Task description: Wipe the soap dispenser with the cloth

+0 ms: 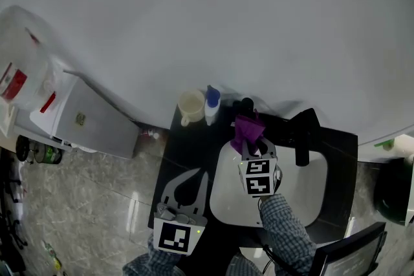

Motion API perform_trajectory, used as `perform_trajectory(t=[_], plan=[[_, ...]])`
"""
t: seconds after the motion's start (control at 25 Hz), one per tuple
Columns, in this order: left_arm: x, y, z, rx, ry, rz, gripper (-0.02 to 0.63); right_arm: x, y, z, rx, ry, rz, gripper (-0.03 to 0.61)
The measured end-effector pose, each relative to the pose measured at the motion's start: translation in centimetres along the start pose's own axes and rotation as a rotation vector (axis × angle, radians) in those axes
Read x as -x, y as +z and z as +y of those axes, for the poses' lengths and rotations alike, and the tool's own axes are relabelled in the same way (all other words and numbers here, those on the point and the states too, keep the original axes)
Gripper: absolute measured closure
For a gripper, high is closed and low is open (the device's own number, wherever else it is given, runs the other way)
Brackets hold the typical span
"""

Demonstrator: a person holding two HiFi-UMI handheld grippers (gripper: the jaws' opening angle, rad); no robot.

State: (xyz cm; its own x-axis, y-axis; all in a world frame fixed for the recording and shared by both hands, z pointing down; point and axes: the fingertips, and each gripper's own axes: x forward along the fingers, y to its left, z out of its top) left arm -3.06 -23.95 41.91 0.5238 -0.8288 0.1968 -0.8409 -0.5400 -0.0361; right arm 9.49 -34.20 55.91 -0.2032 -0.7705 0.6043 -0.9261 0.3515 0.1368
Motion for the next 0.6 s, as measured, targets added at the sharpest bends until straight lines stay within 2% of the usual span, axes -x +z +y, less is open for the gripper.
perform_trajectory(t=[0.16, 0.4, 0.6], plan=[[-0.1, 0.8, -0.3, -0.008, -0.007, -0.018, 0.612, 3.0, 3.5, -0.7, -0.029, -0.012, -0.082, 0.499], [0.0, 1.6, -0.2, -0.012, 0.000, -0.039, 0.612, 5.7, 10.5, -1.9, -0.015, -0.072, -0.239, 0.499], [0.6, 1.8, 0.6, -0.001, 0.023, -0.040, 0.612, 3.6, 12.2, -1.1, -0.022, -0.082, -0.207, 0.499]])
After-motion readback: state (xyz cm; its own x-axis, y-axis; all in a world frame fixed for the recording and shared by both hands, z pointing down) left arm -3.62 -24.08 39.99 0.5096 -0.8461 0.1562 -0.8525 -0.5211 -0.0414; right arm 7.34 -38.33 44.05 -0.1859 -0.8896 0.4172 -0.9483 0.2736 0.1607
